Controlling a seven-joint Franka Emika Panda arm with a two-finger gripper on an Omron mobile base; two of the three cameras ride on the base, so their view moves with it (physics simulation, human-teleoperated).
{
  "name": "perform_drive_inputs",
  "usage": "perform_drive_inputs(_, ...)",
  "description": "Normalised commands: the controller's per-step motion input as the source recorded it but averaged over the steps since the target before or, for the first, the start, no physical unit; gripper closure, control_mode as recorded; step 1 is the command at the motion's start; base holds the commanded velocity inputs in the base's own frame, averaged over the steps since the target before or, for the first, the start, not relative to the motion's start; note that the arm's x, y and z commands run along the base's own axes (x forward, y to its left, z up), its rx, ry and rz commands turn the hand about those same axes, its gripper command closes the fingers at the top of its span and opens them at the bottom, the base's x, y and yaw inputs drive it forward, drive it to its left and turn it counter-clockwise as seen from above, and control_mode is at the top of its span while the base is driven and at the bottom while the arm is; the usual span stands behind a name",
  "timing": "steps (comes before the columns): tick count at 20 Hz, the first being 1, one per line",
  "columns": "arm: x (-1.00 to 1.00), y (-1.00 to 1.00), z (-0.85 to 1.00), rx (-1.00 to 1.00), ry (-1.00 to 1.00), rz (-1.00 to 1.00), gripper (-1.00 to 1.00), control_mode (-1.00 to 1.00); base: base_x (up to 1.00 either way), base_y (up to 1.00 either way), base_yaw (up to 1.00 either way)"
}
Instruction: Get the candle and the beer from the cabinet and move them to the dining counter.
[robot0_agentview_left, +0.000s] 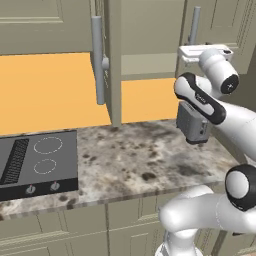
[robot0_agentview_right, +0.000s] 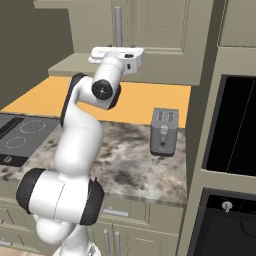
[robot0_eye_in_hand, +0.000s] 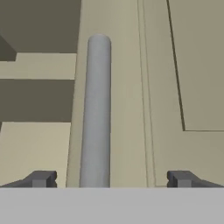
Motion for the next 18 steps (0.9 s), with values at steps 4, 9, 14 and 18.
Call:
perform_drive_inputs(4,0.22,0.33,0.00,-0.04,0.00,-0.09,-1.00,-1.00,0.00,0.00,0.00)
perform_drive_inputs(9,0.16,0.28,0.00,-0.02,0.00,-0.07,-1.00,-1.00,0.00,0.00,0.00)
perform_drive_inputs(14,0.20,0.09,0.00,0.00,0.00,-0.03,1.00,-1.00,0.00,0.00,0.00)
perform_drive_inputs(18,0.23,0.01,0.00,0.00,0.00,0.00,1.00,-1.00,0.00,0.00,0.00)
